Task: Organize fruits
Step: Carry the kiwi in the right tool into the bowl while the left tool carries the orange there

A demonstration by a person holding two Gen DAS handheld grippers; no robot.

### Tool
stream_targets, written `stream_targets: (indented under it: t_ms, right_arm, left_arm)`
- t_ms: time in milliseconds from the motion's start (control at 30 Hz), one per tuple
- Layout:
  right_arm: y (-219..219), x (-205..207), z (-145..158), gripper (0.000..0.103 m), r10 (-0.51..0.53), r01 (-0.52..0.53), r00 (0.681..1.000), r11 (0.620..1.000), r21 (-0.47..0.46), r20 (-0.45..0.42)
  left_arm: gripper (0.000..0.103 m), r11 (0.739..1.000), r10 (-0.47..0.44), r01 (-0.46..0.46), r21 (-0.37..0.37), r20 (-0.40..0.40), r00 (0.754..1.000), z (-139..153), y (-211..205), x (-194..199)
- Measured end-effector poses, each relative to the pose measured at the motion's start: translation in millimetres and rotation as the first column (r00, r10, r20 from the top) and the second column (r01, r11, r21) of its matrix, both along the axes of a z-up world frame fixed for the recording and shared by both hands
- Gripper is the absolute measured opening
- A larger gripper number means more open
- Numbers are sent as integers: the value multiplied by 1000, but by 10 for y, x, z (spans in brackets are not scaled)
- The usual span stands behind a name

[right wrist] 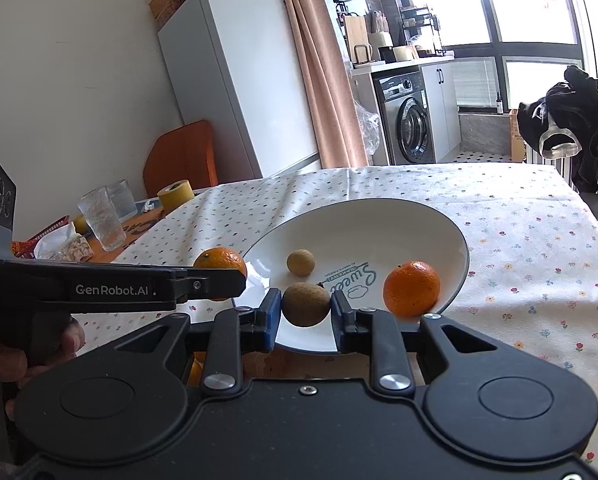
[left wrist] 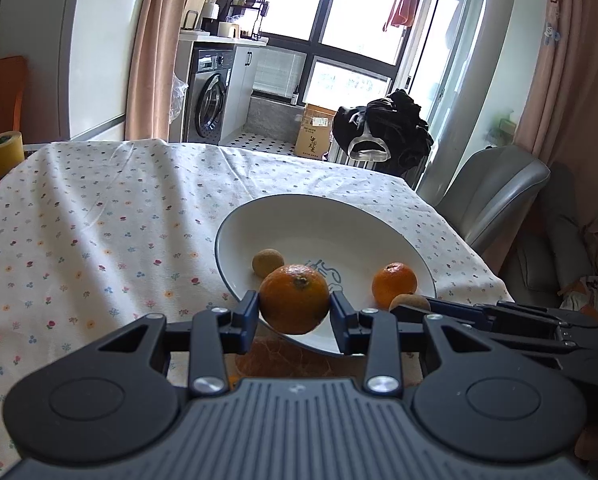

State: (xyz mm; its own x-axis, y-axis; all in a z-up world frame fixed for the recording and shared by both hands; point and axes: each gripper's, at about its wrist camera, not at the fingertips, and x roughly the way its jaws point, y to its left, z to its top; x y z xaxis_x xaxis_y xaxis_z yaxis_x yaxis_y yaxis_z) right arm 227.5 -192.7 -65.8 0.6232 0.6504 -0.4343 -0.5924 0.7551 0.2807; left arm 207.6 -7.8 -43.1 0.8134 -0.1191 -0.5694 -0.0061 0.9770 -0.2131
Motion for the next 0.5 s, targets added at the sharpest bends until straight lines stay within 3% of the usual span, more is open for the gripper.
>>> stream_targets:
  t_ms: [267, 500]
  right_arm:
    - [-51, 93, -48, 25, -6, 6, 1000, 1000, 23, -14]
    - [-30, 135, -80, 25, -5, 5, 1000, 1000, 2, -26]
  left_arm:
    - [37, 1000, -11, 12, 10, -47, 999, -105, -47, 145]
    - [37, 1000, 3, -3, 3, -35, 999, -96, -21, 143]
